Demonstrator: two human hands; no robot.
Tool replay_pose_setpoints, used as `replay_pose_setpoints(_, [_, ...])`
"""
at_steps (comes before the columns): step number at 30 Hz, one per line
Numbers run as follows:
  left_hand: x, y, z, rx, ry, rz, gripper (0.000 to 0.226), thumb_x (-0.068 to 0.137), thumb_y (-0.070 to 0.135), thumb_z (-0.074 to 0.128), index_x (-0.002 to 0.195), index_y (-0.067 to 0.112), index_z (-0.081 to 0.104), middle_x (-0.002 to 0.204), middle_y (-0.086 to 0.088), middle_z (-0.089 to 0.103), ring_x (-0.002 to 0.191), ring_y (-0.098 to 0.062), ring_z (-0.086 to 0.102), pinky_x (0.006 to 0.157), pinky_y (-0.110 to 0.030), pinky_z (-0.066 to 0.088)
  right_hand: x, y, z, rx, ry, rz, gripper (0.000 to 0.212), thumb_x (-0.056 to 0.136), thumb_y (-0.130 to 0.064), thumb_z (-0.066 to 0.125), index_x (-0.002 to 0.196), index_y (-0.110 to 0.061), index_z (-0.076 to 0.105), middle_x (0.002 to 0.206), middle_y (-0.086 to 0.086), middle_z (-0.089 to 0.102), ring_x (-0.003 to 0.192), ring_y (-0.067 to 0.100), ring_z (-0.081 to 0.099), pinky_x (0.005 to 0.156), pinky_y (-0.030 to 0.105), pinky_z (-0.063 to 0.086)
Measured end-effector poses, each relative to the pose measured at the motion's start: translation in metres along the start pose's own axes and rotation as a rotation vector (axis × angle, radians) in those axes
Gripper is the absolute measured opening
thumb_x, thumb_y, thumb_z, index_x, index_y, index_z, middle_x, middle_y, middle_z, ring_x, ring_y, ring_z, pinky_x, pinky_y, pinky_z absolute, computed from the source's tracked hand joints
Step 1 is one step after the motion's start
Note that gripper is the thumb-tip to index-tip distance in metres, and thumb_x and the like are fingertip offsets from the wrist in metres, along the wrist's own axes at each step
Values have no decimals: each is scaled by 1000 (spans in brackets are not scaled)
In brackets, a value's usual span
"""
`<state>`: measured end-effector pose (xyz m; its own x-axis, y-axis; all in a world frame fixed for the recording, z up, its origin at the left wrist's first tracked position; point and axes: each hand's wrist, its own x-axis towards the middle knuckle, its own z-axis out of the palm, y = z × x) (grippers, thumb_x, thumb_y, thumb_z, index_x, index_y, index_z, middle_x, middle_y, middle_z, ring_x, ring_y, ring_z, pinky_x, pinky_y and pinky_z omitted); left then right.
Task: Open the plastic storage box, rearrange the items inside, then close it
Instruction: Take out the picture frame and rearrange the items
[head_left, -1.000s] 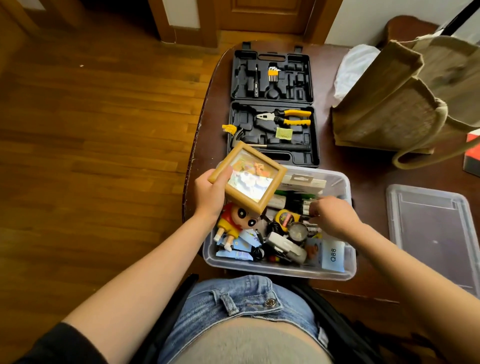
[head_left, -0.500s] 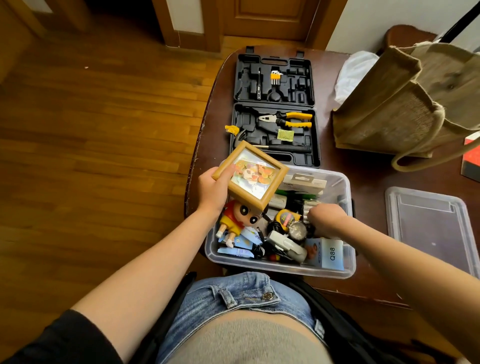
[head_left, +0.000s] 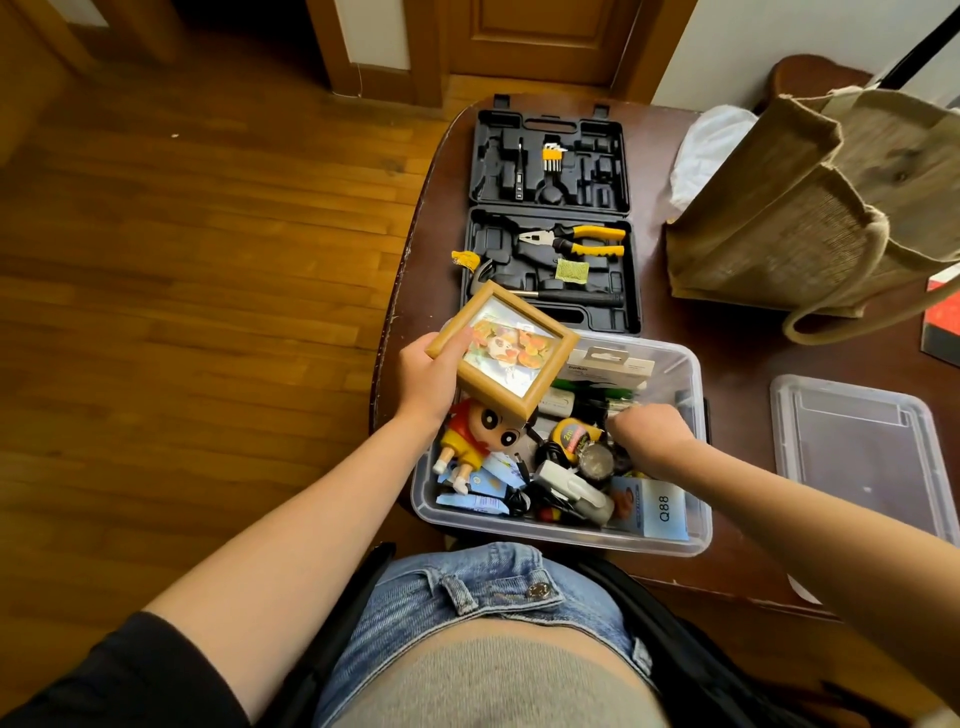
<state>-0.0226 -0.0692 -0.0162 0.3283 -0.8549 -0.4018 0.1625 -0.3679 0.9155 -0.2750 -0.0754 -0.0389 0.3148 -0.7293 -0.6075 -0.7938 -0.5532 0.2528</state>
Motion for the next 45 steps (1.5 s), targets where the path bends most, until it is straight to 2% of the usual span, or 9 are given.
replay_pose_setpoints(8, [1,0,0,-3,-9,-7,10,86,26,67,81,18,69,81,0,72,79,-14,69,68,-30,55,-1,5,1,-33,-141,-59,16,90,-15,53,98,-12,66,99,6,67,73,24,53,60,27,39])
replay_pose_setpoints(13, [0,1,0,-4,0,-10,11,87,24,66,78,18,68,78,1,71,75,-12,68,66,-29,54,9,1,4,16,-298,-91,23,96,-24,47,105,-11,63,106,6,66,93,23,62,67,28,44])
replay_pose_setpoints(17, [-1,2,1,8,5,-5,12,87,24,66,78,17,68,81,-3,70,79,-16,67,69,-33,53,13,-1,4,7,-361,-107,26,98,-28,44,107,-12,62,102,3,64,83,19,54,73,29,47])
replay_pose_setpoints(23, [-2,4,1,5,-2,-12,10,88,22,65,81,15,68,83,-4,71,78,-16,68,68,-30,54,15,-4,-9,-66,-634,-195,31,91,-1,52,121,1,58,115,13,62,93,24,57,78,28,47])
replay_pose_setpoints(25, [-2,4,1,5,-2,-10,9,88,22,65,81,16,68,82,-2,71,77,-14,68,66,-28,54,14,-6,-18,-57,-723,-202,32,92,1,50,123,5,54,110,15,61,97,25,58,71,23,46])
replay_pose_setpoints(29, [-2,4,1,10,-5,-5,10,88,22,65,81,15,69,83,-4,71,80,-16,68,69,-31,54,16,-6,-19,77,-757,-118,18,95,-6,45,110,-4,56,75,0,50,62,11,47,50,17,36])
replay_pose_setpoints(34, [-1,3,1,13,-4,-10,10,88,22,65,81,16,69,82,-2,71,79,-16,67,70,-32,54,20,-3,-13,378,-802,38,31,95,-25,49,116,-2,59,107,11,63,70,15,57,55,19,46])
replay_pose_setpoints(39, [-1,2,1,9,-15,-11,10,88,22,64,82,15,69,83,-3,71,79,-16,67,70,-30,53,15,-1,-13,623,-849,58,35,94,-28,50,120,-7,59,111,7,64,94,20,64,72,24,53])
replay_pose_setpoints(45, [-2,4,0,15,-12,-13,12,89,21,64,82,12,68,86,-8,69,83,-20,65,73,-35,51,9,-5,-8,753,-922,160,45,93,-42,49,115,-6,65,100,13,70,68,21,68,58,26,58])
